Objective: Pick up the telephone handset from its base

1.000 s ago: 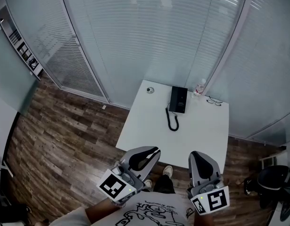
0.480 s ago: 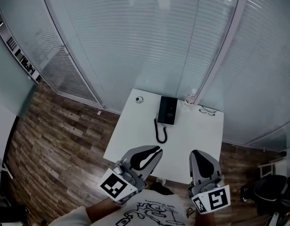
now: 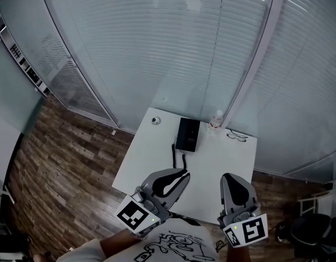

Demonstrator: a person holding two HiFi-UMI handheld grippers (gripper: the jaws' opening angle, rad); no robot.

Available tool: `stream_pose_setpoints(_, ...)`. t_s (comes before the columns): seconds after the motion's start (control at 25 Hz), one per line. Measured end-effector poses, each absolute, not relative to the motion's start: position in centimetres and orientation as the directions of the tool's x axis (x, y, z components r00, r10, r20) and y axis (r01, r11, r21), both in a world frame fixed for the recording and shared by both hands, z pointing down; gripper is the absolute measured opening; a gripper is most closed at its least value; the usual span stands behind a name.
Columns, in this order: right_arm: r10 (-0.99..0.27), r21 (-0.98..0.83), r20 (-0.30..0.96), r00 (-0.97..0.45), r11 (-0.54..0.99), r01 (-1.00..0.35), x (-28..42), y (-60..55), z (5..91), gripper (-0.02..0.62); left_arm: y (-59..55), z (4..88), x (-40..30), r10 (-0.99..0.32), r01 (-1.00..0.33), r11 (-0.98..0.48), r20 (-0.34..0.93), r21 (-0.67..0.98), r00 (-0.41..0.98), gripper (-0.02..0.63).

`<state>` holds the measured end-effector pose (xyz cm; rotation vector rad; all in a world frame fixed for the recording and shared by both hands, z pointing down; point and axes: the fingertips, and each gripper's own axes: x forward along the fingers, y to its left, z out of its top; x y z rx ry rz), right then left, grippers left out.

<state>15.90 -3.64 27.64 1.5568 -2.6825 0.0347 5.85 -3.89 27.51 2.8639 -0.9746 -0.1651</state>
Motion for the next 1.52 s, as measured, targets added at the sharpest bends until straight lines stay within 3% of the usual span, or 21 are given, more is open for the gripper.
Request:
stream_pose_setpoints(0.92,-0.863,-0.005,0.05,-0.503,0.504,-0.864,11.9,-9.8,27.4,0.006,-10.1,27.7,2.4,-0.611,-0.599,-0.787,-0.053,0.145,0.79,0.029)
stream_pose_setpoints(1.52,-0.848,-0.066,0.18,-0.499,0.495,-0.866,11.4,-9.8,33.0,0.006,-10.6,33.2,2.4,-0.594,-0.584,-0.77,0.045,0.258,0.803,0.029)
